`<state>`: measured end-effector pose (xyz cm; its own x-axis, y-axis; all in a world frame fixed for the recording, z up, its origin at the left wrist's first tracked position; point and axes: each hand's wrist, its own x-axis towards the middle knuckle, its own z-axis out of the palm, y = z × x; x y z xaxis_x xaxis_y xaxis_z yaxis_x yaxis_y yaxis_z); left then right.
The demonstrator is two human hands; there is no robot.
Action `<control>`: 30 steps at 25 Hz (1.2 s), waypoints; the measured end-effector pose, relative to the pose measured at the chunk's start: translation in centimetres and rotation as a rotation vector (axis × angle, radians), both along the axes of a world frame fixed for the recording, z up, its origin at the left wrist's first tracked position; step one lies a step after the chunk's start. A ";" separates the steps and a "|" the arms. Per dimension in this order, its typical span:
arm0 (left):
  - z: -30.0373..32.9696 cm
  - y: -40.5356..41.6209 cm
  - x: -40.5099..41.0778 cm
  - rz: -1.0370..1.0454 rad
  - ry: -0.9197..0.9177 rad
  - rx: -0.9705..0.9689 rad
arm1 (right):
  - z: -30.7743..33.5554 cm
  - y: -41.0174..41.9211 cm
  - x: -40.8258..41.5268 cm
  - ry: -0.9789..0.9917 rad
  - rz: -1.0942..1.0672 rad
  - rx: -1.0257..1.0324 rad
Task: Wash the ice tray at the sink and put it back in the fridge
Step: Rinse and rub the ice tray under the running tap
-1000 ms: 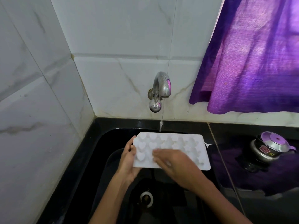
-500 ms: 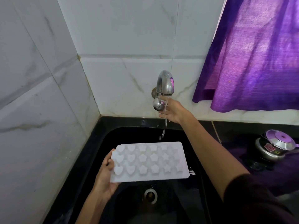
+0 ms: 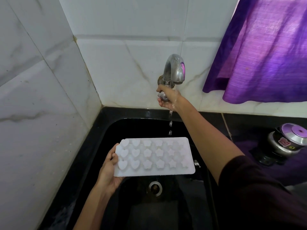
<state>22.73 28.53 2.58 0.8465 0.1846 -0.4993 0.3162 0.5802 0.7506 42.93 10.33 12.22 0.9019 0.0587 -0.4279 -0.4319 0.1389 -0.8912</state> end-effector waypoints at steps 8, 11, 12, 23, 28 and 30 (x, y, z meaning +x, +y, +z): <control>-0.6 -0.6 -0.1 -0.112 -0.112 0.277 | -0.6 -2.8 -0.5 0.046 0.113 0.187; -0.8 -0.6 0.0 -0.100 -0.097 0.265 | 0.0 -2.3 -0.5 0.044 0.049 0.243; -0.8 -0.5 0.0 -0.103 -0.098 0.265 | 0.1 -2.1 -0.5 0.034 0.040 0.240; -1.0 -0.5 0.0 -0.099 -0.125 0.257 | 1.1 -1.0 -1.0 0.010 0.017 0.123; -0.9 -0.5 0.0 -0.094 -0.139 0.260 | 1.3 -1.8 -1.4 -0.008 0.123 0.056; -1.0 -0.4 0.1 -0.096 -0.165 0.261 | 0.4 -4.0 -2.8 -0.032 0.148 -0.209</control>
<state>22.86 28.16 1.60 0.9318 0.2043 -0.3002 0.2218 0.3345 0.9159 40.17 6.31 12.66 0.9034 0.1046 -0.4159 -0.4047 -0.1128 -0.9074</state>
